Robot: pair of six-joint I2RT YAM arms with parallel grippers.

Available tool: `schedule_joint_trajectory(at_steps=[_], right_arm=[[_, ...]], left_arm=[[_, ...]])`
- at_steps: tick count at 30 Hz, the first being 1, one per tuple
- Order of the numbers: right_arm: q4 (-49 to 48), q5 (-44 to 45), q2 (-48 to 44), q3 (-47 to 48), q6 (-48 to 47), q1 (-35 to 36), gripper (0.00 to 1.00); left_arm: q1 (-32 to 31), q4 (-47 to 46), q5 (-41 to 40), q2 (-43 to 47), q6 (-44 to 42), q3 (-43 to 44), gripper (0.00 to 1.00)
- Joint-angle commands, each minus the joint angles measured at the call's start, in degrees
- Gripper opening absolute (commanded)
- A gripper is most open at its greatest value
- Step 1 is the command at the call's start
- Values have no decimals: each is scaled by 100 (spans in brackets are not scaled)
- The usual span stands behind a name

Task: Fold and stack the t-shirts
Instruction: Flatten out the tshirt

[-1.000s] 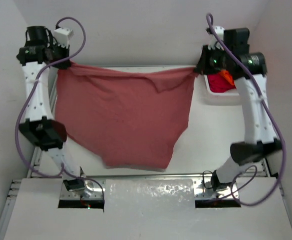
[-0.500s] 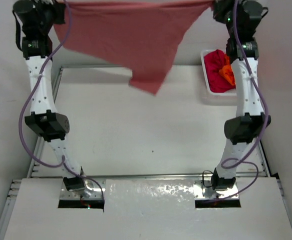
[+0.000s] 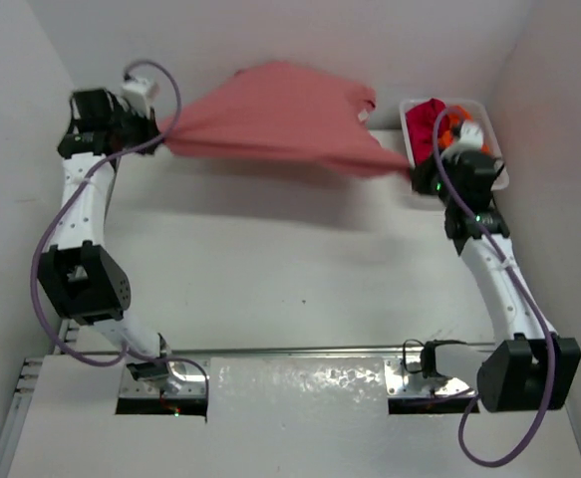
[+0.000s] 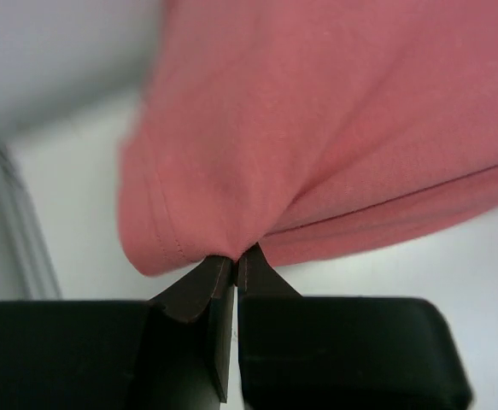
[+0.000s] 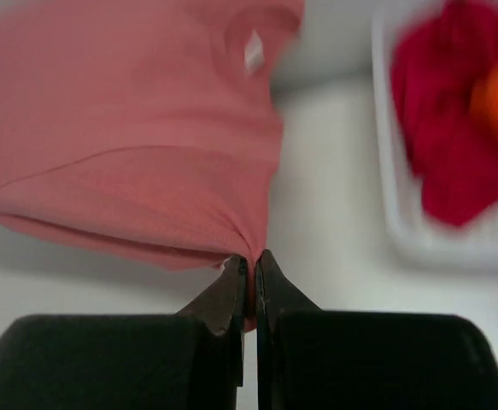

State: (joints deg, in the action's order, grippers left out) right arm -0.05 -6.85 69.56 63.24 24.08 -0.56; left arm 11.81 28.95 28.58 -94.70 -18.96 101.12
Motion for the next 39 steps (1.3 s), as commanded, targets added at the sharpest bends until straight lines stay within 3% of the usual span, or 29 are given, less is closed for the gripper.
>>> schedule_joint_trajectory(at_steps=[1,3,8,14,16,18,19,20,24,26,29,30,33,35,36,39], right_arm=[[988,78,-906,-1510,-272,-6,0],[1594,79,-1663,-2303,-254,12,0],[2684,35,-2718,-3159,-166,12,0],[2923,-632,-2501,-3783,-236,222,0],[3002,-668,-2403,-3977,-263,301,0],[3003,-668,-2429,-4091,-219,346,0],[2985,-686,-2464,-4101,-184,346,0],[2846,-721,-2456,-4101,-79,346,0],[2081,-931,-1983,-3821,254,381,0],[1800,-958,-1379,-3583,360,425,0],[1509,-880,-579,-3056,632,451,0],[1413,-653,-392,-2846,738,451,0],[1105,-370,530,-2398,1186,451,0],[1078,-325,1231,-2133,1432,451,0],[1060,-421,1401,-1967,1477,460,0],[990,-545,1604,-1999,1460,513,0]], left_arm=[[199,1980,-632,302,-1484,-871,0],[225,2647,-974,495,-1951,-1538,0],[207,3650,-1731,462,-2726,-2403,0],[199,3829,-2304,-172,-3060,-3387,0],[199,3829,-2462,-129,-3236,-3660,13],[199,3995,-2523,-32,-3429,-3942,38],[199,3978,-2593,82,-3404,-3977,58],[199,3813,-2664,135,-3352,-3960,65],[199,2899,-2594,215,-2415,-2840,67],[190,2521,-2481,153,-2017,-2258,58],[7,2693,-1524,451,-2250,-1631,56],[-117,2825,-1200,748,-2948,-1813,56],[-714,3247,-1538,1171,-4101,-2498,48],[-768,3834,-1696,1155,-4352,-2964,46],[-716,3977,-1776,1103,-4457,-3080,47],[-303,3917,-2022,1268,-4563,-3493,63]])
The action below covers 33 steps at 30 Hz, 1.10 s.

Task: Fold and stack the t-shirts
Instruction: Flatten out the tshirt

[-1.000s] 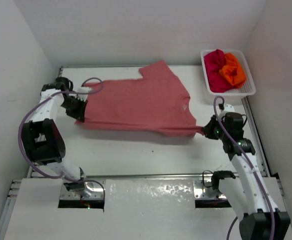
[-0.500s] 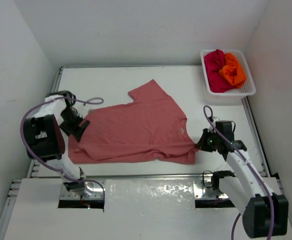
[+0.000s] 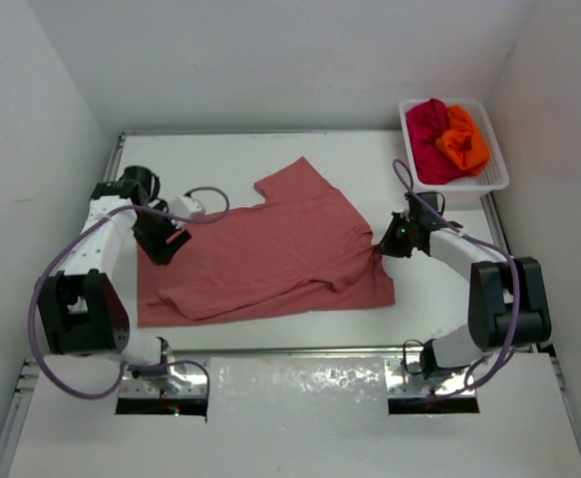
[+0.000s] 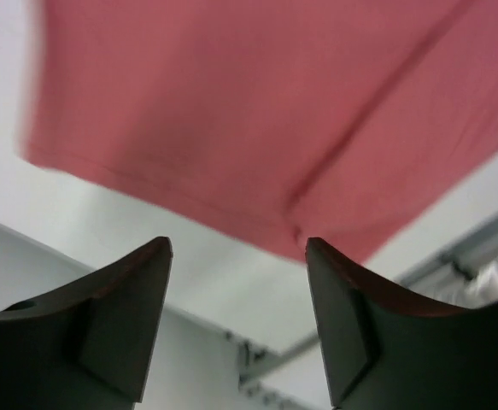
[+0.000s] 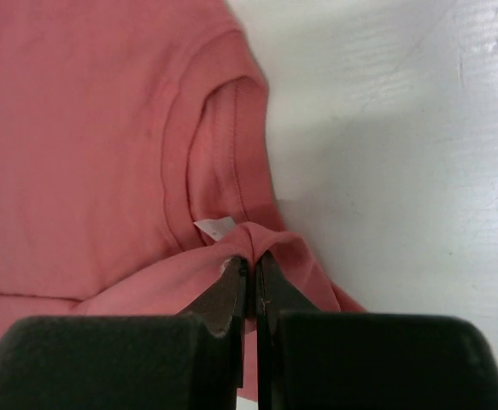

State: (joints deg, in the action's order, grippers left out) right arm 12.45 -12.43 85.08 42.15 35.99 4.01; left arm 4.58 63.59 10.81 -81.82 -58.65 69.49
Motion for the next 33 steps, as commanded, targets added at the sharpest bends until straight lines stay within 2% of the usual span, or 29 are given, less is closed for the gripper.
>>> schedule_joint_trajectory(at_steps=[1,3,5,6,8,10,13,15,19,21,22,25,26,28,30,32,33], right_arm=[[-339,73,35,66,251,73,0],[-374,91,35,48,233,73,0],[-287,91,79,91,190,74,0],[-243,100,79,109,181,74,0],[-199,135,53,65,146,82,0],[-147,196,-43,-40,102,74,0],[3,293,-193,-189,57,82,0],[21,346,-281,-365,101,82,0],[-40,522,-483,-532,286,82,0],[-41,609,-580,-550,330,82,0],[-58,723,-606,-541,356,82,0],[-189,856,-686,-480,461,91,0],[-242,838,-686,-419,479,100,0],[-357,777,-546,-287,480,144,0],[-322,672,-283,29,436,223,0],[-331,593,-141,309,357,337,0],[-400,531,-36,372,339,389,0]], left_arm=[[482,383,-246,25,-716,-436,68],[421,259,-202,17,-884,-805,71],[395,-467,-358,-70,-745,-1042,72],[429,-1445,-508,-227,-344,-1287,73],[509,-2373,-876,-500,71,-1429,73],[526,-3050,-870,-1106,651,-1071,73],[431,-3501,-834,-1941,1197,-440,72],[272,-3415,-1054,-2685,1172,-157,72],[78,-3784,-1704,-3497,1215,238,71],[61,-3688,-1845,-4068,1496,738,72],[69,-3583,-1854,-4279,1619,1367,72],[-9,-3521,-1916,-5113,2076,2433,72],[-36,-3477,-1794,-5507,2295,3229,72],[-115,-3231,-1670,-5835,2498,4042,72],[-150,-2977,-1337,-6090,2674,5050,73],[-159,-2888,-1152,-5856,2823,5372,76],[-159,-3027,-1142,-5706,2842,5434,85]])
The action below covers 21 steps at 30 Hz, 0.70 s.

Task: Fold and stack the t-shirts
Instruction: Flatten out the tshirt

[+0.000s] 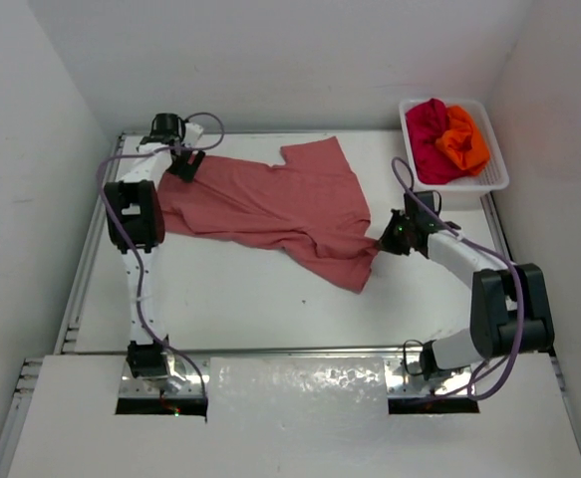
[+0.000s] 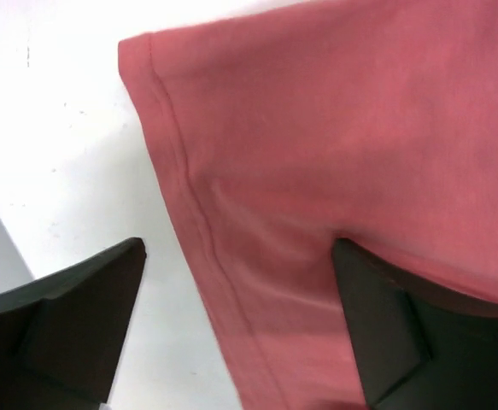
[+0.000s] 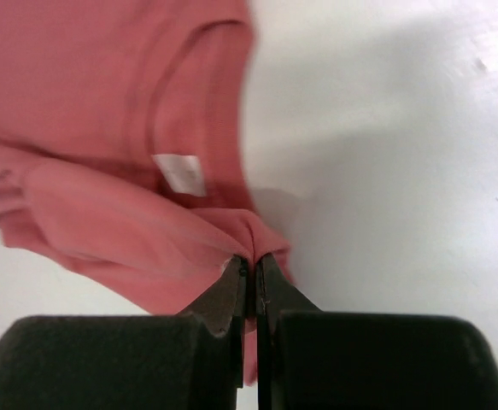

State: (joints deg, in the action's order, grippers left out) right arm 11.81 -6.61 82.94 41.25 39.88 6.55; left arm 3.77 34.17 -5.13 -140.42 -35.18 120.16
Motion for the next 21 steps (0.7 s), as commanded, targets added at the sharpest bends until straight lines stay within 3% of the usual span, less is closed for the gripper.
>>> schedule_joint_trajectory(at_steps=[1,2,6,10,12,13,15,18,21], right_arm=[[-381,-112,231,497,-59,154,0],[-408,-164,267,576,-50,154,0],[-452,-384,434,708,-147,163,0],[-452,-429,460,726,-191,163,0],[-504,-420,408,674,-174,171,0],[-522,-429,390,656,-156,172,0],[-549,-429,372,621,-147,172,0],[-513,-420,346,647,-138,189,0],[-487,-411,320,621,-164,215,0]], left_arm=[[-78,-191,434,355,486,333,92],[-61,-322,373,758,477,272,98],[-52,-605,258,1709,433,8,100],[-69,-483,792,2895,425,-1226,100],[-104,138,1407,3397,-57,-1756,89],[-122,334,1531,3529,-268,-2090,64],[-192,580,1480,3924,-875,-3337,45],[-324,503,1321,4461,-1254,-4560,48],[-665,171,1260,4734,-1368,-5132,65]])
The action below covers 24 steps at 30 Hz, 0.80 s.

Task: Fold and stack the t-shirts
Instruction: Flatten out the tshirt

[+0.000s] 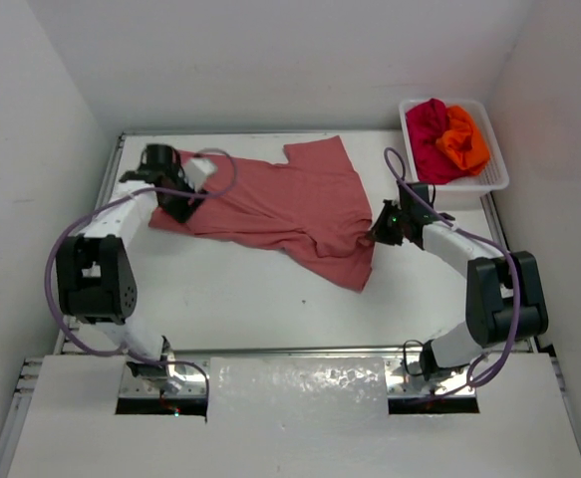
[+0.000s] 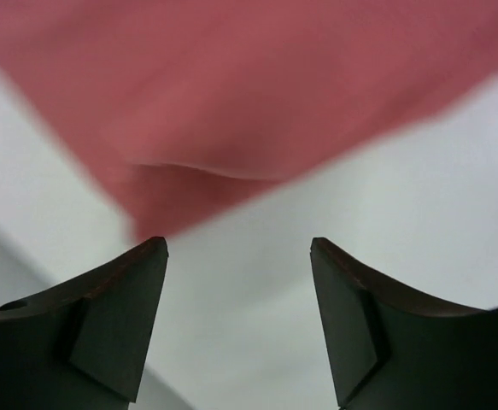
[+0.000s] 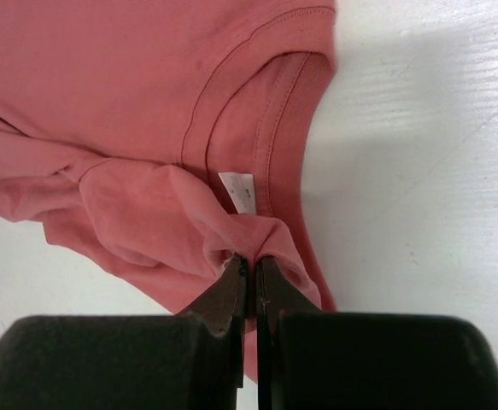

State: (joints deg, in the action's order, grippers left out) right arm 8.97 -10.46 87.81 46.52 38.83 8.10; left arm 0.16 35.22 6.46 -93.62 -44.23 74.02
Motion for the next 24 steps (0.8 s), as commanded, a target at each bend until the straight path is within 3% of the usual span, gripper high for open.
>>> schedule_joint_trajectory(at_steps=[1,6,13,19,22,24], right_arm=[[-185,-26,-176,85,-60,69,0],[-62,35,-211,-2,-69,95,0],[-89,149,-422,-169,-33,122,0],[-80,185,-510,-240,-24,113,0],[-27,193,-528,-223,-77,113,0],[8,211,-545,-223,-121,113,0]], left_arm=[[-359,-23,5,64,-499,-607,67],[-456,-849,-206,-199,-674,-1029,75],[-473,-1500,-619,-542,-833,-1320,75],[-465,-1615,-620,-806,-781,-1250,66],[-465,-1555,-725,-833,-588,-1014,46],[-465,-1414,-672,-833,-482,-881,45]])
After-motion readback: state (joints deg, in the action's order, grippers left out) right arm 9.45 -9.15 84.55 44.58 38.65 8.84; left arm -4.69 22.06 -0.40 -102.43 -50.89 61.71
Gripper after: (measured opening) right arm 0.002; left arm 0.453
